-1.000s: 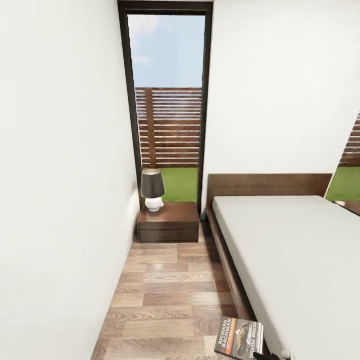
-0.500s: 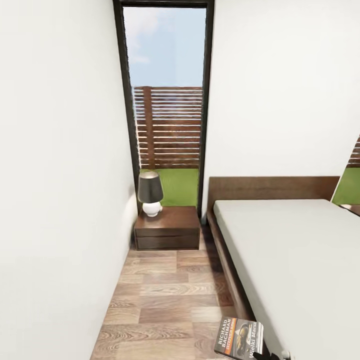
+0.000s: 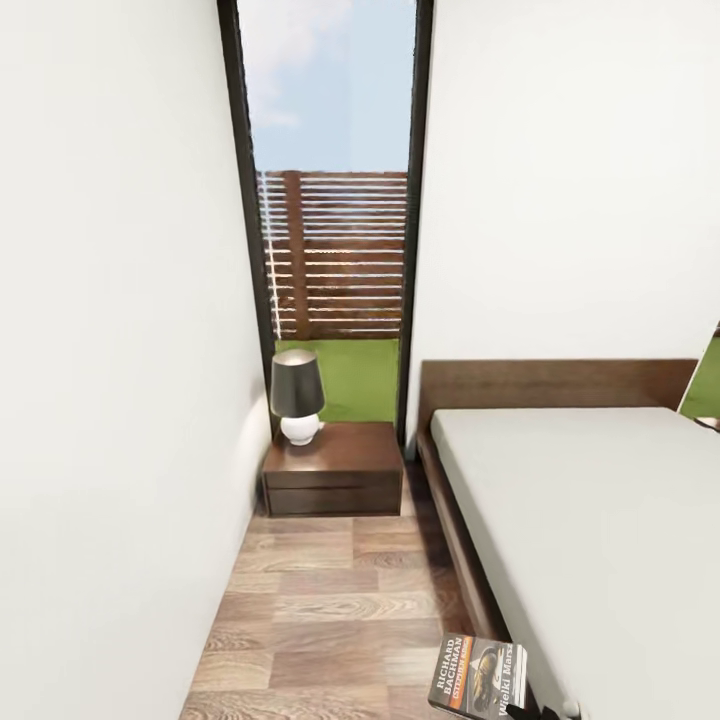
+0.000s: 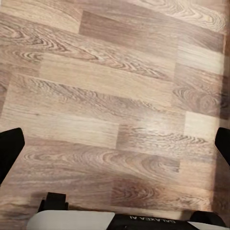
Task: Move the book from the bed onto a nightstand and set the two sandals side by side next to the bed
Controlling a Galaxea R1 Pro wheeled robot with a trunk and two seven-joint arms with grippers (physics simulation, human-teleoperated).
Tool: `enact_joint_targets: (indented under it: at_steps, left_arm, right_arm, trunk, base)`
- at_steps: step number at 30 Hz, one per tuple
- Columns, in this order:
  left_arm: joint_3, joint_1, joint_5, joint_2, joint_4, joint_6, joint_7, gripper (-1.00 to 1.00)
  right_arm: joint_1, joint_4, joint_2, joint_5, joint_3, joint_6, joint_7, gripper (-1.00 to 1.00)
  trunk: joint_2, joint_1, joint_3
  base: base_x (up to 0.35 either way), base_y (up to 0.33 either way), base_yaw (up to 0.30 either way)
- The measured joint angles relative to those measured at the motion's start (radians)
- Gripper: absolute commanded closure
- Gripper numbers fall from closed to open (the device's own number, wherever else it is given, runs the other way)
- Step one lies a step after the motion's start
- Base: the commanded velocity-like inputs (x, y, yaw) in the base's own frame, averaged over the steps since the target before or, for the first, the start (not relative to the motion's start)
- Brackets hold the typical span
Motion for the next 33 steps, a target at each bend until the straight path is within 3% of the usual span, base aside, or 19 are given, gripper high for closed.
enact_joint_targets:
  at_steps: [33]
  left_arm:
    - [0.002,0.000,0.001,0.000,0.000,0.000,0.000,-1.00]
  right_arm:
    - [0.000,0.000,-0.014,0.000,0.001,0.000,0.000,1.00]
  trunk:
    - [0.000,0.000,0.000]
  base:
    - [0.332,0.000,0.000]
